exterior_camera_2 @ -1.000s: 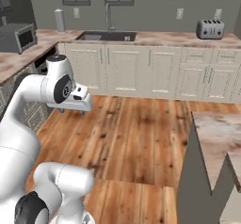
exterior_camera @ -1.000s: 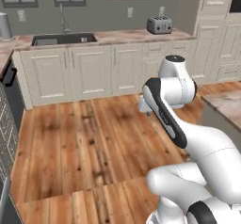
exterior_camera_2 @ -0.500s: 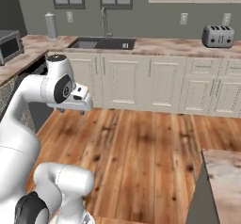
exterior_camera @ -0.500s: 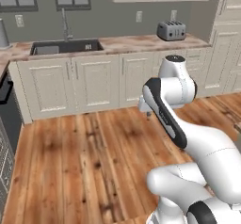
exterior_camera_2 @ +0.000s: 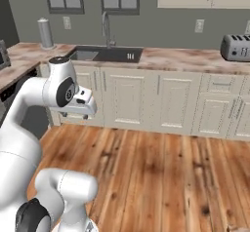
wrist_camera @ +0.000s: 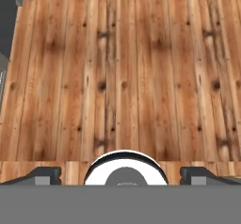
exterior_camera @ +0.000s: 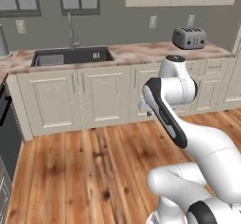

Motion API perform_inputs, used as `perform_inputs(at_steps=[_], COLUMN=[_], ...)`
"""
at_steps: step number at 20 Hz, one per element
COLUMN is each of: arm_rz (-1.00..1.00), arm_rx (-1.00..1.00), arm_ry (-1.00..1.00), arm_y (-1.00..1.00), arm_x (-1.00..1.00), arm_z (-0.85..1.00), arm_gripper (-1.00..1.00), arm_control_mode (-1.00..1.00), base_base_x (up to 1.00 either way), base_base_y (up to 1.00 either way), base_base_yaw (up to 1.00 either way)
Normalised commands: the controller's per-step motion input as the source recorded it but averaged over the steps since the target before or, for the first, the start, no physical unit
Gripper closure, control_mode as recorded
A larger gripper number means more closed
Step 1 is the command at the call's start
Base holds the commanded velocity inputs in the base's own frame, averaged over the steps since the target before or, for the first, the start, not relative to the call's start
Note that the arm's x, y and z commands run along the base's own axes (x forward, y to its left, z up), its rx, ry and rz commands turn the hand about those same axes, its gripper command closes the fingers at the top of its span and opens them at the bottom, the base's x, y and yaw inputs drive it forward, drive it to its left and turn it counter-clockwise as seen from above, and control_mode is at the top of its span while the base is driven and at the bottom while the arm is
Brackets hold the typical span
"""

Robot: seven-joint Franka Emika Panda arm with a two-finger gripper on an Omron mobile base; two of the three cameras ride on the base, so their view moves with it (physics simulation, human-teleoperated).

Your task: There is a tray on the dining counter. Grab the cup, mug, and pitcher and place them on the tray. The pitcher may be placed next to the tray if it cannot fit the tray.

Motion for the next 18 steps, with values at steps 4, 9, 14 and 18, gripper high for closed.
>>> perform_inputs(at_steps=[4,9,14,18], arm_rz=[0.00,0.00,0.00,0.00], arm_rx=[0.00,0.00,0.00,0.00], arm_ry=[0.00,0.00,0.00,0.00], arm_y=[0.00,0.00,0.00,0.00], arm_x=[0.00,0.00,0.00,0.00], arm_z=[0.00,0.00,0.00,0.00], arm_gripper=[-1.00,-1.00,-1.00,-1.00], arm_control_mode=[1.00,1.00,1.00,1.00], base_base_x=[0.94,0.80,0.29,0.09], base_base_y=[0.00,0.00,0.00,0.00], base_base_yaw=[0.16,0.22,0.31,0.48])
